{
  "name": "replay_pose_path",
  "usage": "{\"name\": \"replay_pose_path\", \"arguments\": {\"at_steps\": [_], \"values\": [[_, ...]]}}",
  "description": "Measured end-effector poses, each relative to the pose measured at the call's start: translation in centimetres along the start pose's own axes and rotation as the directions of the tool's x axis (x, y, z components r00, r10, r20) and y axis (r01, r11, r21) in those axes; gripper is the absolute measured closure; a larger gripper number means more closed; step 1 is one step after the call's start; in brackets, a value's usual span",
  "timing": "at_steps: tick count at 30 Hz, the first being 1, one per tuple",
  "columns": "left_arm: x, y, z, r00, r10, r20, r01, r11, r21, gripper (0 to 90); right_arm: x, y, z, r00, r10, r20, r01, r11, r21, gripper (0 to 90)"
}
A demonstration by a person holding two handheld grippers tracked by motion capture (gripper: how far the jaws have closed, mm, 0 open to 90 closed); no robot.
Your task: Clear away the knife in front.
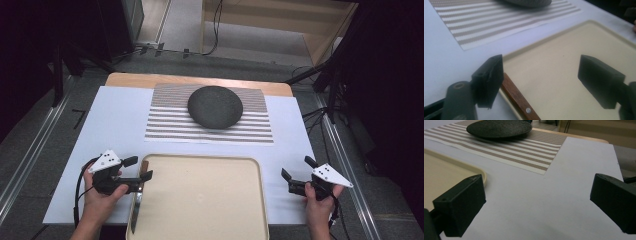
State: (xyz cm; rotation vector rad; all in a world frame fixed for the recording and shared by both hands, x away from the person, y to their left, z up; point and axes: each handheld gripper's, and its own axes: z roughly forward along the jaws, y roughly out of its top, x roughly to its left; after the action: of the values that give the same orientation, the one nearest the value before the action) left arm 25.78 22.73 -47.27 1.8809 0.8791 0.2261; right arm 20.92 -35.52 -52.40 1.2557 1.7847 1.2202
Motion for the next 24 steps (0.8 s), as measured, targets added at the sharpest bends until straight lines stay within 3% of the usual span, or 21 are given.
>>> {"name": "replay_pose_path", "arguments": {"at_steps": [4, 16, 24], "values": [[0.9, -0.1, -1.0, 0.9994, -0.034, -0.007, 0.033, 0.9984, -0.045, 0.0, -0.1, 0.0, 0.0, 1.0000, 0.002, 0.000, -0.002, 1.000, -0.007, 0.0], [2.8, -0.5, -3.3, 0.9965, -0.051, -0.066, 0.042, 0.9914, -0.124, 0.0, -0.2, 0.0, -0.1, 0.9999, 0.009, 0.007, -0.009, 1.000, -0.012, 0.0], [4.8, -1.2, -5.2, 0.9893, -0.089, -0.115, 0.069, 0.9835, -0.167, 0.0, -0.2, -0.1, -0.1, 0.9998, 0.015, 0.015, -0.015, 1.000, -0.011, 0.0]]}}
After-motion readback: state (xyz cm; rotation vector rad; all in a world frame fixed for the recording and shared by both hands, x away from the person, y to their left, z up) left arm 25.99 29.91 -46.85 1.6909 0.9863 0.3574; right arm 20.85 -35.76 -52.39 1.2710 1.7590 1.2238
